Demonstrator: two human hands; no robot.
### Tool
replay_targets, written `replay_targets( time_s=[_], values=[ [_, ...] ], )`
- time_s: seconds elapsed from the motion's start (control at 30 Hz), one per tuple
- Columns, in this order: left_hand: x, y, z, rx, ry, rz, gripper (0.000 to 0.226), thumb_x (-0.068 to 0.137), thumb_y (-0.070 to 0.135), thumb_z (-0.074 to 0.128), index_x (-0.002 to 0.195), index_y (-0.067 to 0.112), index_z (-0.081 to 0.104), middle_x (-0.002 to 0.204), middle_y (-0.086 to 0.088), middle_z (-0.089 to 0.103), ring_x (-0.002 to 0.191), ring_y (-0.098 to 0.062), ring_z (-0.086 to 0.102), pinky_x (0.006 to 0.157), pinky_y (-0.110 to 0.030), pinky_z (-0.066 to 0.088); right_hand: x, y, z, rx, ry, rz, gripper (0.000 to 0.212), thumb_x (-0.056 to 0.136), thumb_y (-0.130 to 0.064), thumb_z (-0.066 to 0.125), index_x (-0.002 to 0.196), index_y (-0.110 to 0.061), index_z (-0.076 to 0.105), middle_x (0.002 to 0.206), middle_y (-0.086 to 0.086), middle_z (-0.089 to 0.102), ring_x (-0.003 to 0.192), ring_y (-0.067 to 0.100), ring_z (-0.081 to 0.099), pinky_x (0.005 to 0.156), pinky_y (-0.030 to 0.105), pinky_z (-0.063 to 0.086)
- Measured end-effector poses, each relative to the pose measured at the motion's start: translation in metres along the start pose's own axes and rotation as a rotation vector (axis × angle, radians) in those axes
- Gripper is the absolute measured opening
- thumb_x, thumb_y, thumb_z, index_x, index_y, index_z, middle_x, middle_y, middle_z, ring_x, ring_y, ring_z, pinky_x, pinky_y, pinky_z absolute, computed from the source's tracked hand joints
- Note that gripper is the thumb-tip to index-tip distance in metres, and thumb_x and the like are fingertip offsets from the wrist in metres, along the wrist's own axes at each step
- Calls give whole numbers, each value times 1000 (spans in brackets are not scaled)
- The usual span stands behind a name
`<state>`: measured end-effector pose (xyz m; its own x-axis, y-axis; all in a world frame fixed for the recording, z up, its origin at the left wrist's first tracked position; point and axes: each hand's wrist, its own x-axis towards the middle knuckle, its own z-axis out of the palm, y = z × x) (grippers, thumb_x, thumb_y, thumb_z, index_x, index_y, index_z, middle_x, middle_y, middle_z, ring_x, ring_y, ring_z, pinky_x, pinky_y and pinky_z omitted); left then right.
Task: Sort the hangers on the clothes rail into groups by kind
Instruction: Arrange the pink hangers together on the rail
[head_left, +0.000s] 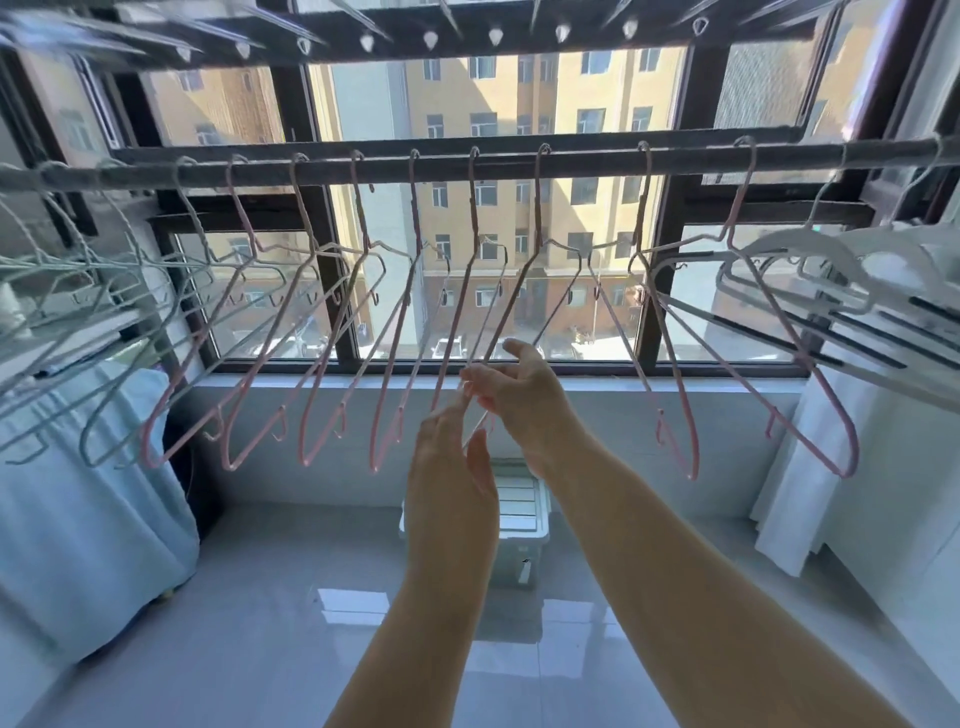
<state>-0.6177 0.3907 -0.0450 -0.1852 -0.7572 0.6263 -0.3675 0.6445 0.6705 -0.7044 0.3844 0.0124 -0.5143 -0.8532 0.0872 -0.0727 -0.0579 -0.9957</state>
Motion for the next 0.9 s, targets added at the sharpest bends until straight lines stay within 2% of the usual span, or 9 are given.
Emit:
replay_targets(
  time_s=[0.07, 0.13, 0.2, 0.3, 0.47, 0.53, 0.67, 0.8, 0.9],
  values=[
    [-1, 0, -1, -17, 2, 30, 38, 90, 13, 48, 129, 16, 48, 110, -1, 56, 86, 3, 49, 76, 4, 29, 1, 1, -1, 48, 11, -44, 58, 87, -9, 59, 137, -7, 30, 97, 7, 64, 99, 24, 62, 97, 39, 47],
    [-3, 3, 0, -44, -7, 47, 38, 91, 13, 47, 128, 19, 50, 99, 4, 56, 76, 8, 47, 71, 7, 29, 0, 1, -3, 106, 19, -76, 50, 88, -4, 55, 134, -8, 35, 85, 6, 63, 78, 17, 62, 80, 27, 53],
    [-5, 6, 3, -90, -11, 63, 37, 92, 11, 47, 127, 21, 52, 91, 11, 54, 75, 10, 48, 70, 6, 30, -1, -1, -7, 143, 69, -97, 39, 92, -4, 48, 130, -10, 41, 71, 2, 58, 60, 12, 55, 60, 19, 50],
    [-8, 13, 8, -139, -25, 92, 36, 90, 10, 47, 124, 19, 54, 80, 18, 49, 79, 15, 48, 69, 4, 34, -1, 1, -13, 185, 155, -112, 31, 96, -9, 40, 127, -11, 47, 61, 0, 51, 48, 10, 48, 44, 14, 43],
    [-14, 25, 17, -157, -86, 107, 35, 88, 3, 51, 121, 15, 58, 75, 20, 44, 67, 7, 51, 65, 2, 34, -1, 5, -22, 205, 243, -126, 30, 97, -11, 38, 123, -13, 51, 59, -2, 47, 37, 3, 43, 45, 17, 41],
    [-15, 29, 19, -173, -105, 116, 34, 89, 5, 50, 120, 15, 59, 76, 21, 44, 69, 9, 51, 63, 1, 34, 0, 6, -26, 210, 253, -131, 30, 97, -11, 38, 124, -12, 52, 59, -2, 46, 37, 0, 43, 48, 18, 43],
    [-16, 35, 22, -187, -109, 146, 31, 89, 6, 48, 117, 13, 60, 77, 12, 50, 71, 13, 48, 63, 2, 33, 1, 5, -34, 212, 274, -131, 31, 97, -12, 38, 125, -11, 51, 60, -2, 45, 35, -1, 44, 52, 21, 44],
    [-16, 42, 27, -213, -131, 130, 30, 90, 7, 48, 116, 15, 61, 75, 22, 43, 66, 11, 50, 59, 1, 33, 0, 4, -42, 228, 283, -129, 32, 98, -11, 38, 126, -10, 51, 60, -3, 43, 36, -1, 43, 51, 20, 44],
    [-16, 46, 30, -212, -133, 133, 29, 90, 9, 49, 116, 14, 61, 75, 21, 44, 62, 10, 50, 57, 1, 33, -1, 3, -47, 229, 276, -127, 33, 98, -11, 38, 128, -11, 50, 59, -3, 43, 37, -1, 43, 48, 17, 44]
  ],
)
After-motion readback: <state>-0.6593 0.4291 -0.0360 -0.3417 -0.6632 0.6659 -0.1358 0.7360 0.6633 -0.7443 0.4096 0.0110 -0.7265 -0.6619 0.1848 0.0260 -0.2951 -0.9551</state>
